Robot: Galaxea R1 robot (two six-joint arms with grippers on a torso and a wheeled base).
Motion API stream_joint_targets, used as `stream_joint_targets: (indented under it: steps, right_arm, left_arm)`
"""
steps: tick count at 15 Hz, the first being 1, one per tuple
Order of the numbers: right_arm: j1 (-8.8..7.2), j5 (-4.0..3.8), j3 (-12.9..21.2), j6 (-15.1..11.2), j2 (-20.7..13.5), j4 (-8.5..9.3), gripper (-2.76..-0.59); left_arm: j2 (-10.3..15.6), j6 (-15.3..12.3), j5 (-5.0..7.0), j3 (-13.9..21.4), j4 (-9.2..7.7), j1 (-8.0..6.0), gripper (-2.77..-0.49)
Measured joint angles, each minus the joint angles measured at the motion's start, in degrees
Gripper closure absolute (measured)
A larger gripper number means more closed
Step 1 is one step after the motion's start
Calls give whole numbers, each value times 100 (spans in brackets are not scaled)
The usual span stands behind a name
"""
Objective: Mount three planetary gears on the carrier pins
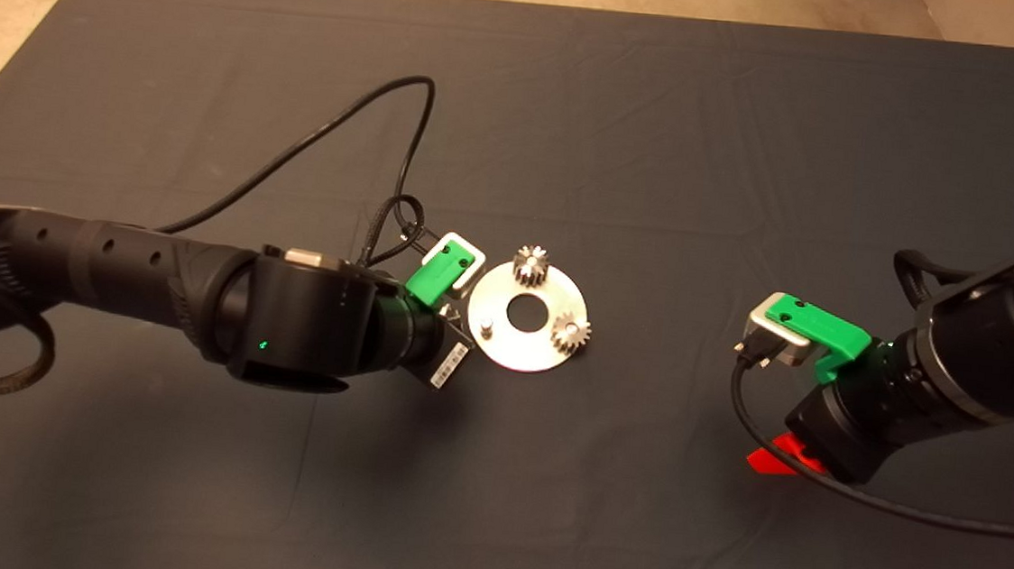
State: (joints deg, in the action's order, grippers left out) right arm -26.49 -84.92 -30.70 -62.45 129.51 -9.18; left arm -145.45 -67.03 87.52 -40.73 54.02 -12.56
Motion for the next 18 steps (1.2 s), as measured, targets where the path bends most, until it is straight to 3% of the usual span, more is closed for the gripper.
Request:
stream_joint_targets:
  steps: [4,8,14,18]
  right_arm:
    - [0,5,0,0,1,-2,-205]
    - [0,0,0,0,-2,-2,-205]
    - [0,3,0,0,0,0,-205]
    - [0,6,30,-1,0,0,-205]
  left_arm:
    - [-351,-17,41,-17,-85,-82,-75]
    - [-654,-20,-9,-203,-123,-117,-75]
    - [-899,-19,5,-508,-127,-115,-73]
    - [-900,-12,11,-634,-90,-108,-72]
